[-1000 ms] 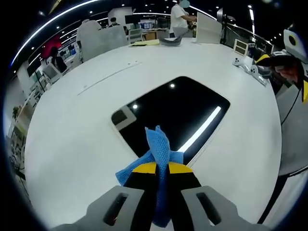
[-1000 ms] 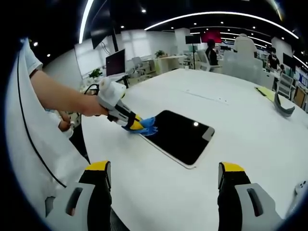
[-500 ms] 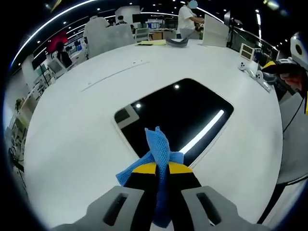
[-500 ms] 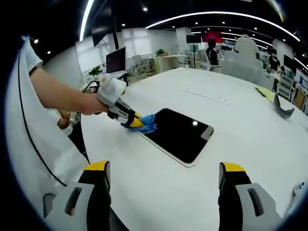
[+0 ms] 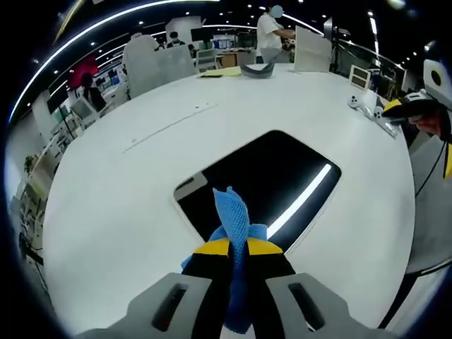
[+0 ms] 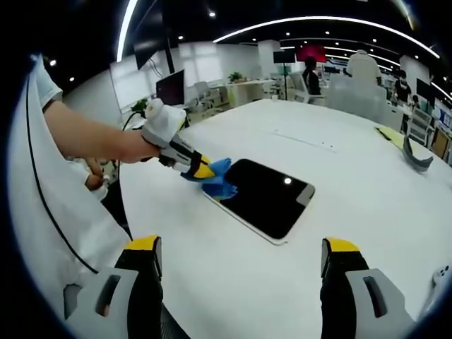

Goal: Wipe the mirror surface with the cleaning cloth until all visible marks leave the cleaned area.

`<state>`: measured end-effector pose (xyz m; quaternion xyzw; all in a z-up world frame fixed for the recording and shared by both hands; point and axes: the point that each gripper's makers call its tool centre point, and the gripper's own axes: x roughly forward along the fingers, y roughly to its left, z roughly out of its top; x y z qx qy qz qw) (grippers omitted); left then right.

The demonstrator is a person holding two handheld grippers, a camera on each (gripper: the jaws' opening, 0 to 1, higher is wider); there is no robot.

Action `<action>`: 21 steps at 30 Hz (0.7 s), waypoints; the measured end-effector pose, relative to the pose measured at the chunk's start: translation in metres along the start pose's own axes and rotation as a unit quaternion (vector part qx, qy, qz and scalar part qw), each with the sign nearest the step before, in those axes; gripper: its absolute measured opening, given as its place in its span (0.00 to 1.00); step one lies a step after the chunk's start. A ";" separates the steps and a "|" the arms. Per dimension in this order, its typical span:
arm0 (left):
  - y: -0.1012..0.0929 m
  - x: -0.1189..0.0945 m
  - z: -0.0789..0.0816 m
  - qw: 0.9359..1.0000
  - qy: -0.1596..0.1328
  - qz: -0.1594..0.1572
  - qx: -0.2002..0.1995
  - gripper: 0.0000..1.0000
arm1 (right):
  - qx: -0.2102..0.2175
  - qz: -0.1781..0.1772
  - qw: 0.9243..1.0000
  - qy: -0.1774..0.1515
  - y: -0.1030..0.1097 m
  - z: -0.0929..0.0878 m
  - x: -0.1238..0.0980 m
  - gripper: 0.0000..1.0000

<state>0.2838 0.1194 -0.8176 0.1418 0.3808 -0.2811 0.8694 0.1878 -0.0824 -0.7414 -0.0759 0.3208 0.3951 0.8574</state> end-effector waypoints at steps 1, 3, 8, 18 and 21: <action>0.000 0.000 0.000 1.000 -0.001 -0.001 -0.001 0.04 | 0.000 0.000 1.000 0.000 0.000 0.000 0.000 0.93; 0.001 0.001 -0.001 1.000 0.000 -0.001 0.004 0.04 | 0.002 0.001 1.000 -0.003 0.001 0.001 0.001 0.93; 0.006 -0.001 0.001 1.000 -0.005 0.005 -0.002 0.04 | 0.002 0.004 1.000 -0.003 0.001 0.001 0.003 0.93; 0.028 -0.008 0.001 0.999 -0.011 0.032 -0.012 0.04 | 0.000 0.006 1.000 0.000 0.001 0.000 0.004 0.93; 0.038 -0.011 -0.005 0.999 -0.004 0.044 -0.018 0.04 | 0.000 0.007 1.000 -0.002 0.002 0.001 0.004 0.93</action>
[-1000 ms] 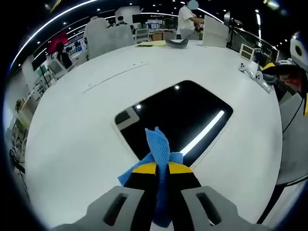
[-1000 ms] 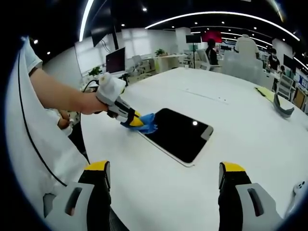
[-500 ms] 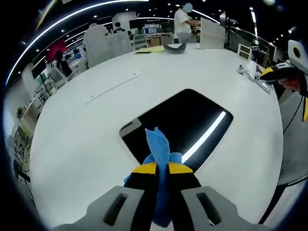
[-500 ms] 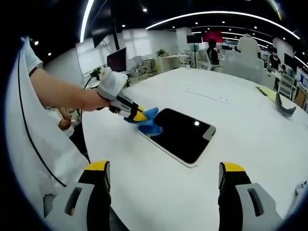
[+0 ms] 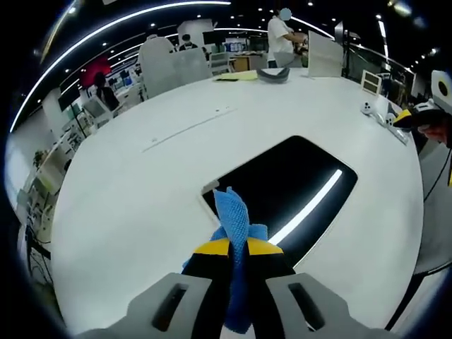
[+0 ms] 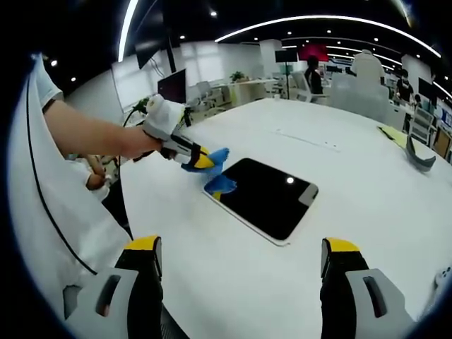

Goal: Wipe the mirror surface with the cleaning cloth until all visible marks leave the cleaned area.

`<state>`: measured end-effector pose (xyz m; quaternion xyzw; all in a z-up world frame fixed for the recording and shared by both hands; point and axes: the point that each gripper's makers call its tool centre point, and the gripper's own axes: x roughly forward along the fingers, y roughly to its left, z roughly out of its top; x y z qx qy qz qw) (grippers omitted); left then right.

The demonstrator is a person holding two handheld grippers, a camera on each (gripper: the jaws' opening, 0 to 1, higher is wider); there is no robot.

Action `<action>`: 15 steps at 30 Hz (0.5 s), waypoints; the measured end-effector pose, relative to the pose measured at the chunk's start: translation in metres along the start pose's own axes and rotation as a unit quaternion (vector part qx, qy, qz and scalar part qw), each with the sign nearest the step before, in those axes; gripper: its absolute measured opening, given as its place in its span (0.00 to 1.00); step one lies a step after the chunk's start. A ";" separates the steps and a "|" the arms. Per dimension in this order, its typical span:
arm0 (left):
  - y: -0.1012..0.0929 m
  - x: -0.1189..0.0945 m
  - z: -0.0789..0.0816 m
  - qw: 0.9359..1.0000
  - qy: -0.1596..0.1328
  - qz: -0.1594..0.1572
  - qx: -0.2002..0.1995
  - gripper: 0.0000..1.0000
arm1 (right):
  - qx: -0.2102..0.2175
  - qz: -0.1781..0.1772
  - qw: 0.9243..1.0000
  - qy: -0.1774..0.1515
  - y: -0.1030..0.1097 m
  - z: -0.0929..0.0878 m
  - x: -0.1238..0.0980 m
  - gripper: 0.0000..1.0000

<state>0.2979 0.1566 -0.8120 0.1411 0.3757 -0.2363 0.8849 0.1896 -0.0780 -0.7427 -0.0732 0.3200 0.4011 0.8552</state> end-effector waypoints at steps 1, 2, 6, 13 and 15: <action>0.004 -0.001 -0.002 1.000 0.001 0.003 -0.004 0.04 | -0.001 0.001 1.000 -0.001 0.001 0.001 0.000 0.93; 0.006 -0.001 -0.002 1.000 0.000 0.005 -0.006 0.04 | -0.001 0.001 1.000 0.000 0.001 0.001 0.000 0.93; 0.018 -0.004 -0.007 1.000 0.001 0.017 -0.017 0.04 | -0.001 0.001 1.000 -0.002 0.001 0.003 0.000 0.93; 0.040 -0.010 -0.019 0.999 0.007 0.036 -0.034 0.04 | 0.000 0.001 1.000 0.001 0.002 0.002 0.002 0.93; 0.046 -0.012 -0.022 0.998 0.009 0.042 -0.038 0.04 | 0.000 0.002 1.000 0.000 0.002 0.002 0.002 0.93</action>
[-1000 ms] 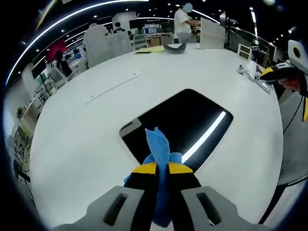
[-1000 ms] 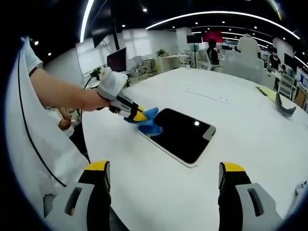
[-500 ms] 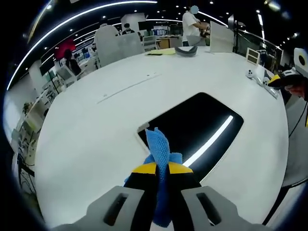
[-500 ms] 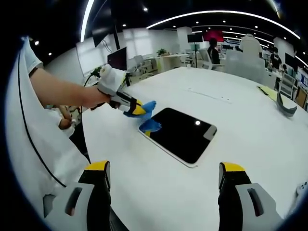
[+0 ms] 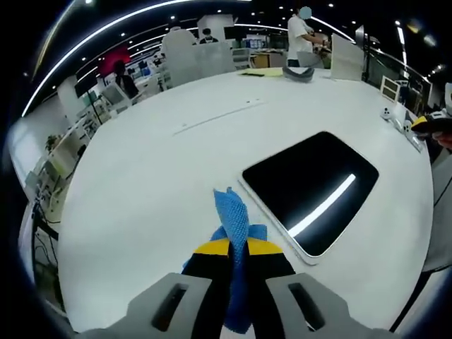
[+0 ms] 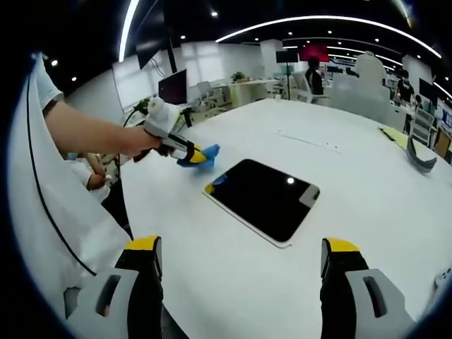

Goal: Wipe the mirror surface with the cleaning cloth until all visible marks leave the cleaned area.

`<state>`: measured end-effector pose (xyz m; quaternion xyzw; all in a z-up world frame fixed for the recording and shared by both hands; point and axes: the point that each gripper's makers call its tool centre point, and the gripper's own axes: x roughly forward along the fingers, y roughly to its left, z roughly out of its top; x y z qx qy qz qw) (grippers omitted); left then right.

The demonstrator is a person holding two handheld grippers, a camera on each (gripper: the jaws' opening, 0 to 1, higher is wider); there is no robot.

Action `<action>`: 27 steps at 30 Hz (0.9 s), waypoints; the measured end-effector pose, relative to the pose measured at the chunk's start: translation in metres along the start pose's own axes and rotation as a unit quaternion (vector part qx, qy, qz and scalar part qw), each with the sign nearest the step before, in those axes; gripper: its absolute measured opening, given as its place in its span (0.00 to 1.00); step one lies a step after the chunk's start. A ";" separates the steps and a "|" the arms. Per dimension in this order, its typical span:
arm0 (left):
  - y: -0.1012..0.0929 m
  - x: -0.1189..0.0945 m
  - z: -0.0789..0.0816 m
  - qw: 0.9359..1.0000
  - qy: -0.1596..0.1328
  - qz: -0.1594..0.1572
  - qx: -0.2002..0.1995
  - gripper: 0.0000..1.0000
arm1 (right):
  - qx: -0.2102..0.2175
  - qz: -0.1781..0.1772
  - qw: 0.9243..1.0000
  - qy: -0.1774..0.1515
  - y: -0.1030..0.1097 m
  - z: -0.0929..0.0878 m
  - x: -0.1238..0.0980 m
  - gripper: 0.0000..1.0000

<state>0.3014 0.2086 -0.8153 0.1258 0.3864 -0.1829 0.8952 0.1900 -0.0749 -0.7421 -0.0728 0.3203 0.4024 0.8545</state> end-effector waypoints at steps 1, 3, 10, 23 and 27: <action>0.005 -0.001 -0.002 1.000 0.001 0.004 -0.006 0.04 | 0.001 0.000 1.000 -0.001 0.000 0.001 0.000 0.93; 0.010 -0.003 -0.003 1.000 -0.001 0.010 -0.011 0.04 | 0.001 0.001 1.000 0.000 0.001 0.000 0.001 0.93; 0.024 -0.006 -0.009 0.999 0.001 0.025 -0.026 0.04 | -0.001 0.005 1.000 0.004 0.001 0.000 0.004 0.93; 0.035 0.002 -0.026 0.998 0.015 0.037 -0.041 0.04 | 0.001 0.004 1.000 0.009 -0.001 -0.002 0.003 0.93; 0.041 0.007 -0.037 0.998 0.024 0.043 -0.050 0.04 | 0.003 0.002 1.000 0.015 -0.003 -0.006 0.004 0.93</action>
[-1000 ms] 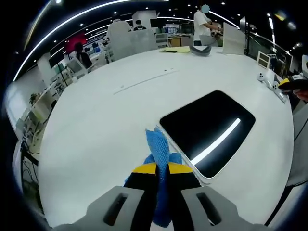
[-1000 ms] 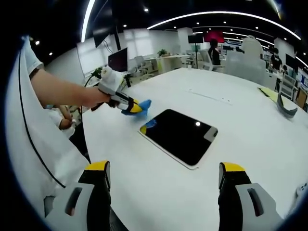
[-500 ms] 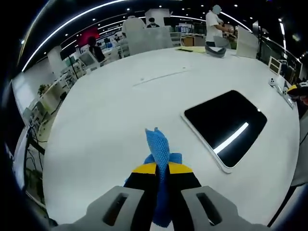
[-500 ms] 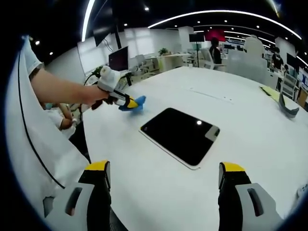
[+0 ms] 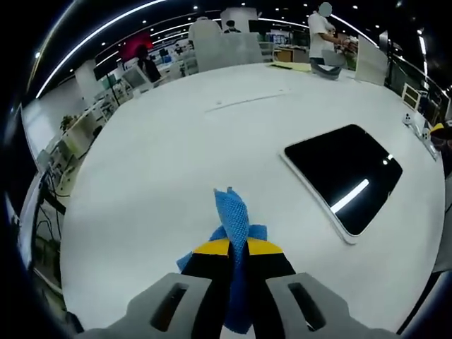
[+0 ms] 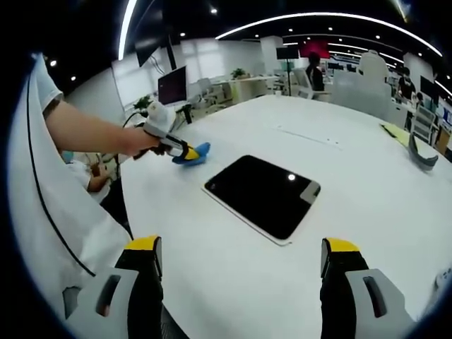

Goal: Wipe the mirror surface with the cleaning cloth until all visible marks leave the cleaned area.

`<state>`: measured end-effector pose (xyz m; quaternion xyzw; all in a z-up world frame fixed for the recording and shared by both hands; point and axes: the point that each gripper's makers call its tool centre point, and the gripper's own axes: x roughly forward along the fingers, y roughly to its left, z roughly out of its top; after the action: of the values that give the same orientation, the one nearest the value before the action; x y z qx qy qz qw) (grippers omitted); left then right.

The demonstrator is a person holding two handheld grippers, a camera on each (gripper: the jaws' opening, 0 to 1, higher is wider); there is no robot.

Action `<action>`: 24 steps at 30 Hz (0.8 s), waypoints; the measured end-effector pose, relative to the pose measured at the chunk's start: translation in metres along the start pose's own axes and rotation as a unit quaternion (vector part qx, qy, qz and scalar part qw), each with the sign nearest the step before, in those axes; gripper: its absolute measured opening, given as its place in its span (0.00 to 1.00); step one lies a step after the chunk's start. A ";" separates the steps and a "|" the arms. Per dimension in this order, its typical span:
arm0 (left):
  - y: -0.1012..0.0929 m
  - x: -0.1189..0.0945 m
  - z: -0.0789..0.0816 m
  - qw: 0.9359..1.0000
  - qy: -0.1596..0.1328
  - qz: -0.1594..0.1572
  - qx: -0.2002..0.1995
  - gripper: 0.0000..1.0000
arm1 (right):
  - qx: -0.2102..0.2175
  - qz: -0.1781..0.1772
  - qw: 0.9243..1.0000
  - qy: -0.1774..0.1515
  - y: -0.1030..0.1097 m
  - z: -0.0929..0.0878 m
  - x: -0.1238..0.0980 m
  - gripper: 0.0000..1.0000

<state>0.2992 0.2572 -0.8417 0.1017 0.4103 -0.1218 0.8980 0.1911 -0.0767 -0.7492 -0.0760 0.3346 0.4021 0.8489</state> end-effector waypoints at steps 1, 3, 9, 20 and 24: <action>0.001 0.001 -0.001 1.000 0.001 0.001 -0.003 0.04 | 0.001 0.000 1.000 0.001 0.000 0.000 0.000 0.93; 0.003 0.002 -0.006 1.000 0.007 0.002 -0.009 0.04 | 0.003 0.001 1.000 0.001 0.000 0.000 0.001 0.93; 0.002 0.002 -0.007 1.000 0.000 -0.002 -0.023 0.04 | 0.001 0.002 1.000 0.006 -0.001 0.000 0.004 0.93; 0.000 0.002 -0.007 0.998 -0.026 -0.025 -0.042 0.06 | 0.002 0.005 1.000 0.002 0.000 0.003 0.010 0.93; -0.002 0.002 -0.007 0.999 -0.035 -0.013 -0.020 0.09 | 0.003 0.007 1.000 0.002 0.001 0.002 0.012 0.93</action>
<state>0.2952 0.2567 -0.8480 0.0742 0.3820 -0.1287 0.9122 0.1969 -0.0678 -0.7548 -0.0719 0.3379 0.4068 0.8457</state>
